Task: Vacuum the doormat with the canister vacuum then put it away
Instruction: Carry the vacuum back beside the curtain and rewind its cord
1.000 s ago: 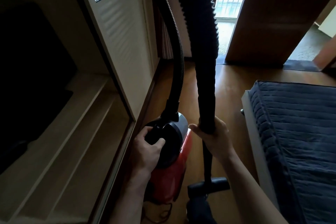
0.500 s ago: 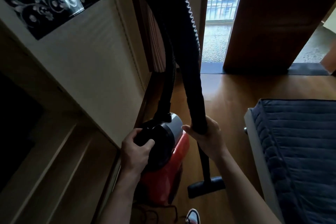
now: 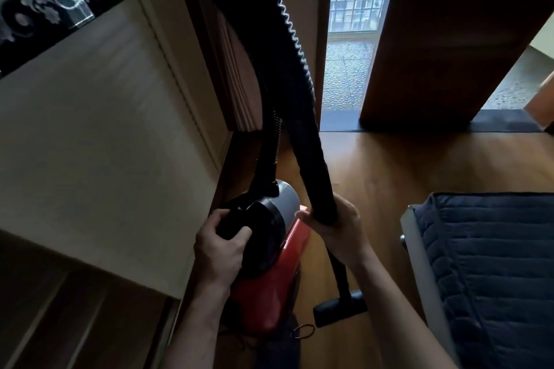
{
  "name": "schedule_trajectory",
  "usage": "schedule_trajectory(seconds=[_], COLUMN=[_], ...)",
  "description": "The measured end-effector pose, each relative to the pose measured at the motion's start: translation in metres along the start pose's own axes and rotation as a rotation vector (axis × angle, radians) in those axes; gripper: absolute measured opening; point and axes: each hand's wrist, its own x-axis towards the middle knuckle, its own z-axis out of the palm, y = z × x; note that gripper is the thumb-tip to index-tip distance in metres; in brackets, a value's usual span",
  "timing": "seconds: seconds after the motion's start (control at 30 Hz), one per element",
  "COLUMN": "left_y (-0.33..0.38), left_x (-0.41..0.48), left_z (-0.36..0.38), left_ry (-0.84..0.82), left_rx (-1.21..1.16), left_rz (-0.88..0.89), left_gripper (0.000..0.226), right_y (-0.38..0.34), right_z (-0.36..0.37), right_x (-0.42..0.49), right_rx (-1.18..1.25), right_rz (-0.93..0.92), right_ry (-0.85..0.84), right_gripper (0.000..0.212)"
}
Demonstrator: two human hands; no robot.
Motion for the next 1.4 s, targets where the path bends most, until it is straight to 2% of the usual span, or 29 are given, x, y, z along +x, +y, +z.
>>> schedule_trajectory(seconds=[0.17, 0.27, 0.63, 0.97, 1.2, 1.4], left_y=[0.016, 0.026, 0.071, 0.113, 0.138, 0.157], left_x=[0.093, 0.155, 0.333, 0.458, 0.548, 0.608], left_z=[0.049, 0.081, 0.183, 0.308, 0.411, 0.461], left_ry=[-0.065, -0.129, -0.220, -0.174, -0.116, -0.032], left_rx=[0.010, 0.070, 0.092, 0.140, 0.144, 0.103], left_rz=[-0.011, -0.008, 0.020, 0.011, -0.048, -0.072], left_gripper=[0.029, 0.025, 0.024, 0.031, 0.030, 0.034], right_y=[0.035, 0.056, 0.110, 0.187, 0.256, 0.284], right_z=[0.001, 0.006, -0.001, -0.055, -0.107, -0.120], right_x=[0.095, 0.160, 0.347, 0.517, 0.651, 0.742], right_rx=[-0.070, -0.113, -0.042, -0.071, -0.087, -0.081], right_rz=[-0.022, 0.004, -0.017, 0.062, 0.135, 0.110], right_ry=[-0.011, 0.033, 0.060, 0.074, 0.019, -0.040], right_gripper=[0.031, 0.022, 0.020, 0.040, 0.039, 0.042])
